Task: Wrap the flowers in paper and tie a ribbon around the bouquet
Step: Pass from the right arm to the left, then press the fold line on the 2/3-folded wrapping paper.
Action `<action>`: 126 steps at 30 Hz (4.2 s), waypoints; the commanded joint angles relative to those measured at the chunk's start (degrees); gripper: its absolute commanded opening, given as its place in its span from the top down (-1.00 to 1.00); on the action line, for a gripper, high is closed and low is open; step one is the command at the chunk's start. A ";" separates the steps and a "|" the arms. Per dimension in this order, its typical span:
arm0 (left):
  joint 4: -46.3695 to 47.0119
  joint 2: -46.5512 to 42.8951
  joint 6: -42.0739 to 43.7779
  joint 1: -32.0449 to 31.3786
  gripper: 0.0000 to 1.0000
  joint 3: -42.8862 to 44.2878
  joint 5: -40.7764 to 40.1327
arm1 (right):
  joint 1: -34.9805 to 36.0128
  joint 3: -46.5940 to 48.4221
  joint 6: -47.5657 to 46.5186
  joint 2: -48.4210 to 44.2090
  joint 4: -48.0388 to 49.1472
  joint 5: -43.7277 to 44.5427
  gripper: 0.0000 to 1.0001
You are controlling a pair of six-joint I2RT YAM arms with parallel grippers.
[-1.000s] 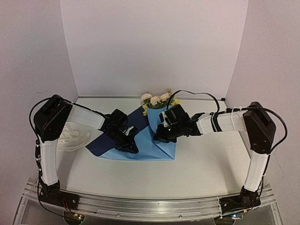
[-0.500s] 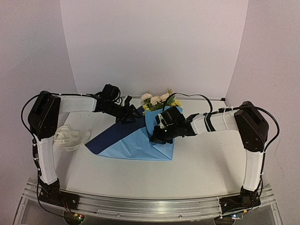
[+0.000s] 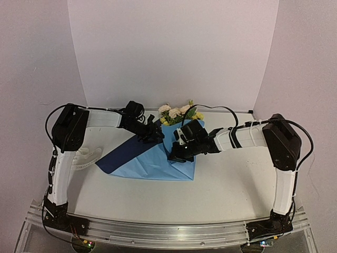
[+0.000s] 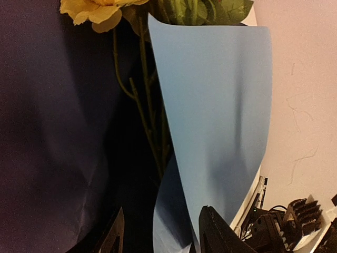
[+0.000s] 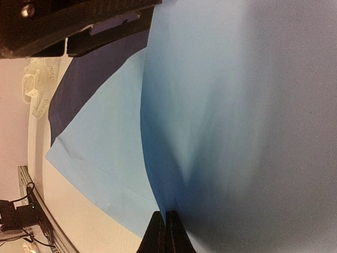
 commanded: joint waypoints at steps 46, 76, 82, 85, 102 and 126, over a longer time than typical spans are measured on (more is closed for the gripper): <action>18.64 -9.40 -2.79 -3.28 0.99 -16.76 -0.19 | -0.93 -14.78 2.58 -16.64 -0.06 -0.53 -0.46; 16.71 -6.82 -1.50 -3.28 1.00 -17.22 -1.88 | -12.36 -18.59 19.99 -9.58 22.79 -9.08 0.09; 15.84 -6.18 -1.42 -3.23 1.00 -16.66 -2.07 | -16.26 -17.91 21.40 -3.36 25.12 -10.29 0.10; 14.94 -5.96 -0.99 -3.09 1.00 -16.19 -2.50 | -18.09 -19.71 22.36 -1.96 27.27 -10.23 0.09; 12.59 -5.07 0.17 -2.85 0.99 -14.19 -2.43 | -18.59 -22.53 22.10 -7.40 27.03 -12.94 -0.06; 4.99 -13.43 3.69 -2.86 0.33 -13.96 -12.16 | -6.34 -29.30 17.61 -15.02 21.22 -9.14 0.07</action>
